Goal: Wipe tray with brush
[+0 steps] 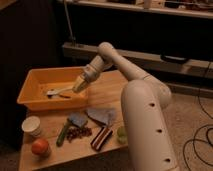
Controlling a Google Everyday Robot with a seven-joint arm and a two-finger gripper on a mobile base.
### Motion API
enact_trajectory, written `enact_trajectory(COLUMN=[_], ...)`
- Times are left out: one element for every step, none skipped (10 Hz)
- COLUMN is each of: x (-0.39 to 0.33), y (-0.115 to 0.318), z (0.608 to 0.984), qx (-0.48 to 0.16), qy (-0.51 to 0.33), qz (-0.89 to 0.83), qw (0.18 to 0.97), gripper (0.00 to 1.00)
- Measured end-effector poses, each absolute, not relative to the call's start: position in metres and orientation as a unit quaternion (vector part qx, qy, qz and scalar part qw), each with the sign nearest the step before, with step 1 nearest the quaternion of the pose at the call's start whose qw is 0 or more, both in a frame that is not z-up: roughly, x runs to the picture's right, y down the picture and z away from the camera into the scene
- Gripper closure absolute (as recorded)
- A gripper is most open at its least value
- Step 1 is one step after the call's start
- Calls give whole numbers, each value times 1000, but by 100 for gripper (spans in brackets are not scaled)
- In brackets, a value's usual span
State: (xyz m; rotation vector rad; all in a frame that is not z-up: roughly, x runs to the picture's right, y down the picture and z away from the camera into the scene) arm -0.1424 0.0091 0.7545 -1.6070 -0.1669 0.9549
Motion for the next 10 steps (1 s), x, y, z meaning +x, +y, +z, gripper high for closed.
enact_trajectory(x=[-136,-131,-130,-129,-131,-130,-131,-130,-130,-130], y=[14,19,20,25,24,22,22,22,22,22], z=[748,743,743,750,750,750,750,750,750,750], qx=[-699,-707,-709,-702,-703,-702,-702,-702,-702,-702], qy=[-62,-52,-50,-59,-59,-60,-59,-59,-60,-60], qz=[397,385,383,407,405,406,405,406,406,406], qw=[591,591,590,581,582,582,583,582,582,582], gripper=[100,100,100,100,100,100,100,100,100,100])
